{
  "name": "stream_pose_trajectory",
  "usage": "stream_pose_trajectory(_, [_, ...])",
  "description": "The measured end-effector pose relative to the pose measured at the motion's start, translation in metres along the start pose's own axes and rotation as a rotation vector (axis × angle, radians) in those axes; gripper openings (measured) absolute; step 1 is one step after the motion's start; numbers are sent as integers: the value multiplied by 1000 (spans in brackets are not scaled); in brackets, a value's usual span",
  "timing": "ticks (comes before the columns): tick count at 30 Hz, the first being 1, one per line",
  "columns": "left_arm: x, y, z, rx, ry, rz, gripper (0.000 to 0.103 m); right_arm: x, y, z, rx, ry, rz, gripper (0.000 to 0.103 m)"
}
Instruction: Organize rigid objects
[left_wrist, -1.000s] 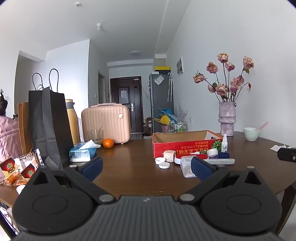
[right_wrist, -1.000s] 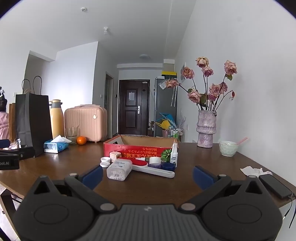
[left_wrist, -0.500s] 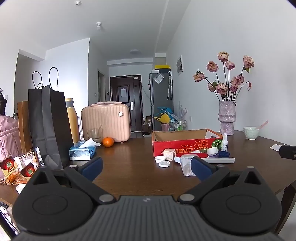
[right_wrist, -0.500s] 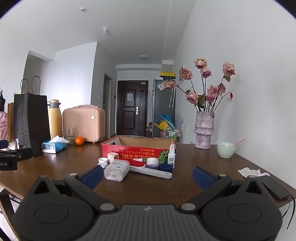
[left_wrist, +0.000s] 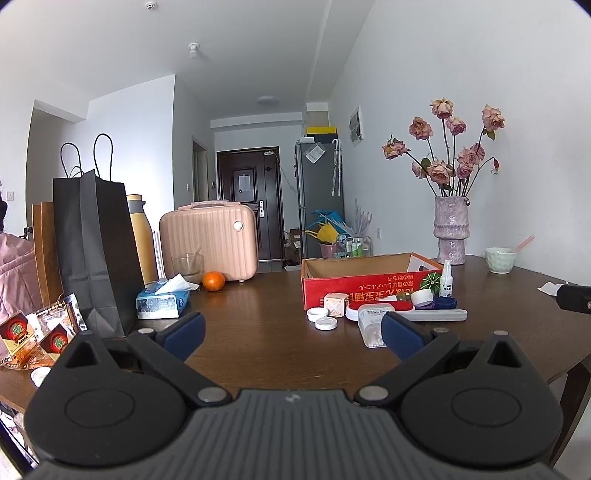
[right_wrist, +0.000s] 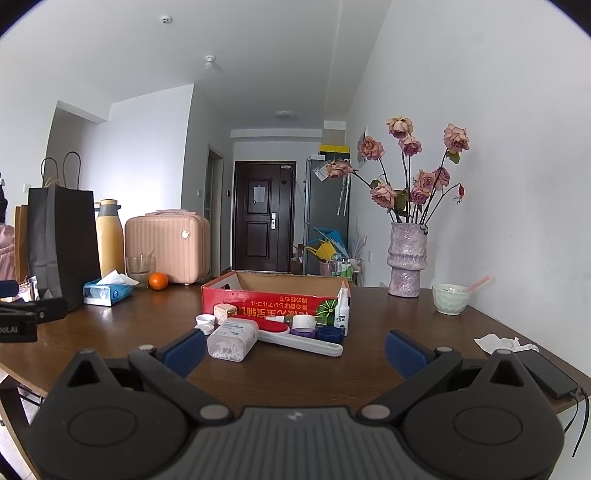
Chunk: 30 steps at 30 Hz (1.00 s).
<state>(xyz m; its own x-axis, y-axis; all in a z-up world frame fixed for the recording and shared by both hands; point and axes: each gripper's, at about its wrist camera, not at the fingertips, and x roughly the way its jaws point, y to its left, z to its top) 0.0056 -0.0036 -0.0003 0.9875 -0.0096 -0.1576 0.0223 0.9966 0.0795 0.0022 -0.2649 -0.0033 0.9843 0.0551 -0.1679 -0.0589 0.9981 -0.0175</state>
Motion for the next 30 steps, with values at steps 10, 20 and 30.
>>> stream_pose_trajectory(10, [0, 3, 1, -10, -4, 5, 103, 0, 3, -2, -3, 0, 6, 103])
stream_pose_trajectory(20, [0, 0, 0, -4, 2, 2, 103, 1, 2, -2, -2, 14, 3, 103])
stream_pose_trajectory(30, [4, -1, -2, 0, 15, 12, 103, 7, 2, -4, 4, 34, 3, 103])
